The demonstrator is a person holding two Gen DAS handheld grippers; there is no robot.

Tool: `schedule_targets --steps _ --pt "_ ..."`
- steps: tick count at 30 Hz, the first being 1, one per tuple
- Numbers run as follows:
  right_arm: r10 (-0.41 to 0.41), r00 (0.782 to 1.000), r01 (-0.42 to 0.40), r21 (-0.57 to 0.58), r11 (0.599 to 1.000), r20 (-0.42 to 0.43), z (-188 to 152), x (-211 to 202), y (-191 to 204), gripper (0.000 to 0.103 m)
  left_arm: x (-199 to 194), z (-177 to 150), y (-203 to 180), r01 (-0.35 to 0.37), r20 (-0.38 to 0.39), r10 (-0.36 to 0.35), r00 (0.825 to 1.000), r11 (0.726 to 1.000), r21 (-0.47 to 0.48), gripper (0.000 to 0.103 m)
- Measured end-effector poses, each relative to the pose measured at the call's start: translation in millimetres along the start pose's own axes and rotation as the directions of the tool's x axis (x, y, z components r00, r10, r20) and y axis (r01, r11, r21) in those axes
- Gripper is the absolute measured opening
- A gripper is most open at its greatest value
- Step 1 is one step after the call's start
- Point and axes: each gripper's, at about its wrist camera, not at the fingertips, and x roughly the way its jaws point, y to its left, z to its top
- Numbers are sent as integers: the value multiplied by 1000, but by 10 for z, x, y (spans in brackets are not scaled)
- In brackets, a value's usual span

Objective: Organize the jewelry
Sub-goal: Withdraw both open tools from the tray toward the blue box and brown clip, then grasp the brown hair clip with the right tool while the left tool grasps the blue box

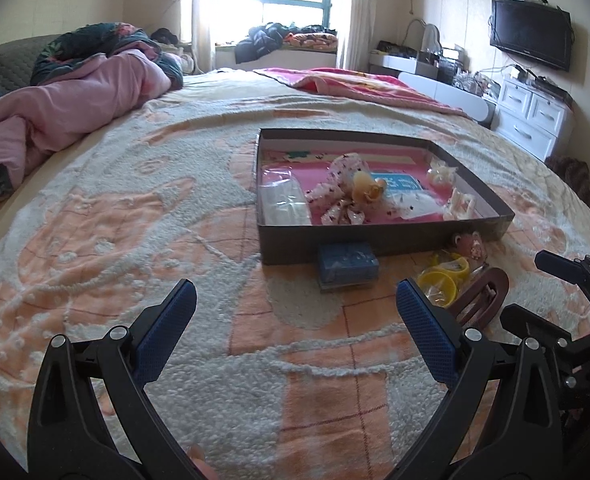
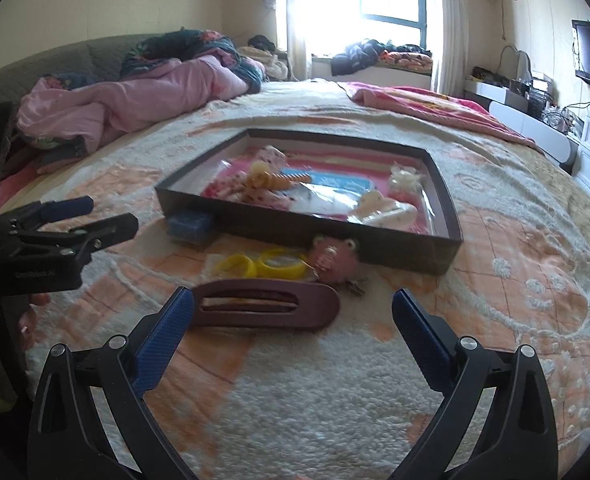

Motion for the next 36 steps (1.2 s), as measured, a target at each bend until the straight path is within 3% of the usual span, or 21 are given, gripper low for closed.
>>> schedule_targets --steps 10,15,19,23,28,32,34,36 --pt "58 993 -48 103 994 -100 -29 262 -148 97 195 88 -62 29 -28 -29 999 1000 7 91" --pt "125 985 -110 122 986 -122 -8 363 -105 95 293 121 -93 47 -50 -46 998 999 9 89" --pt "162 979 -147 116 982 -125 -2 396 -35 77 354 138 -106 58 -66 -57 996 998 10 84" --pt "170 979 -157 111 981 -114 -4 338 -40 71 419 156 -99 76 -83 -76 994 997 -6 77" --pt "195 976 -179 151 972 -99 -7 226 -181 45 482 168 -163 91 -98 -91 991 996 -2 66" --pt "214 972 -196 170 966 -94 -30 124 -282 33 527 172 -216 103 -109 -102 989 995 5 63" --pt "208 974 -191 171 967 -88 -38 74 -313 23 564 171 -227 100 -118 -99 988 995 7 59" --pt "207 975 -190 174 966 -81 -42 28 -351 21 603 165 -227 98 -128 -98 987 995 -1 52"
